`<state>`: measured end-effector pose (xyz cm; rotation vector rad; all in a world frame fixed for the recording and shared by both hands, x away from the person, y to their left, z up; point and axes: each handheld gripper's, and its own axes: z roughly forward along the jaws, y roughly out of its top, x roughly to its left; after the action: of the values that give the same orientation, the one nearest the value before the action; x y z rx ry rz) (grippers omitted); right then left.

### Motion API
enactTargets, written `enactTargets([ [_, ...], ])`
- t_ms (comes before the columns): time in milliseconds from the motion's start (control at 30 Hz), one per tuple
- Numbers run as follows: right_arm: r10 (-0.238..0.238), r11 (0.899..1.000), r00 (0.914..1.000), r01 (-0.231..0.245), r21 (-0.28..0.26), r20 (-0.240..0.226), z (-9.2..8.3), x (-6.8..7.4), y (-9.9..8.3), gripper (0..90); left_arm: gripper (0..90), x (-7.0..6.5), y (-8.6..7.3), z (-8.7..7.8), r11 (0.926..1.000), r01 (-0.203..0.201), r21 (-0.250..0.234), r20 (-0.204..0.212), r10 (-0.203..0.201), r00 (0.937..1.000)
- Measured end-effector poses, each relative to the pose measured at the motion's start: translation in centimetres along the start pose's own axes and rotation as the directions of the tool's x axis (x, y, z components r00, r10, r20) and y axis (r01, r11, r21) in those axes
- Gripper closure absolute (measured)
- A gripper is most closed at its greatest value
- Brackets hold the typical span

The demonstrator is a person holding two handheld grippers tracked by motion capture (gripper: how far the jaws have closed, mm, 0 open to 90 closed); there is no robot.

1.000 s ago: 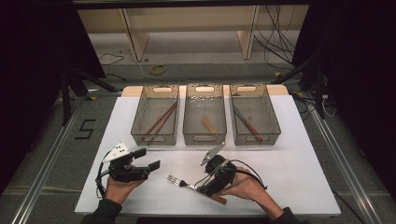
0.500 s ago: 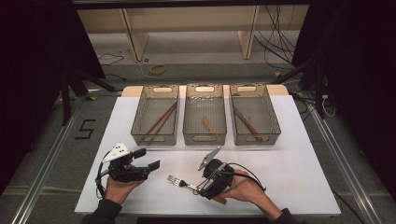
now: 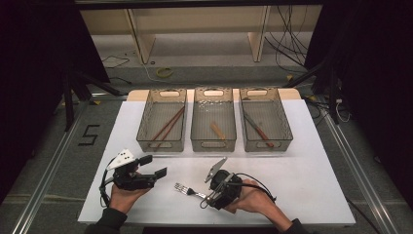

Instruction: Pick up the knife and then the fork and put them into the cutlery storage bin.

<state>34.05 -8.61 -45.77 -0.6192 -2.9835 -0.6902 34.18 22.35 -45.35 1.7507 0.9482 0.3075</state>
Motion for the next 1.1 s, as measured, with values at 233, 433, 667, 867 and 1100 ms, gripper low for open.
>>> enactTargets([
  [233,-0.012,1.000,0.9999,0.012,0.017,-0.002,0.32,0.16,-0.03,56.8,17.5,-0.02,0.01,0.00,1.0000,-0.001,0.000,0.001,0.001,1.0000],
  [433,-0.017,1.000,0.9999,0.017,0.025,0.003,0.45,0.25,-0.05,62.7,17.5,-0.02,0.01,0.00,1.0000,-0.001,0.000,0.001,0.001,1.0000],
  [667,-0.035,0.998,0.9994,0.035,0.043,0.001,0.75,0.43,-0.05,67.2,17.5,-0.04,0.01,-0.01,1.0000,-0.002,0.000,0.001,0.002,1.0000],
  [867,-0.056,0.997,0.9983,0.056,0.050,0.011,0.76,0.55,-0.06,70.7,17.5,-0.04,0.01,-0.01,1.0000,-0.005,0.002,0.001,0.005,1.0000],
  [1100,-0.078,0.995,0.9968,0.077,0.056,0.016,0.81,0.79,-0.03,75.2,17.5,-0.06,0.00,0.00,1.0000,-0.006,0.003,0.001,0.006,1.0000],
])
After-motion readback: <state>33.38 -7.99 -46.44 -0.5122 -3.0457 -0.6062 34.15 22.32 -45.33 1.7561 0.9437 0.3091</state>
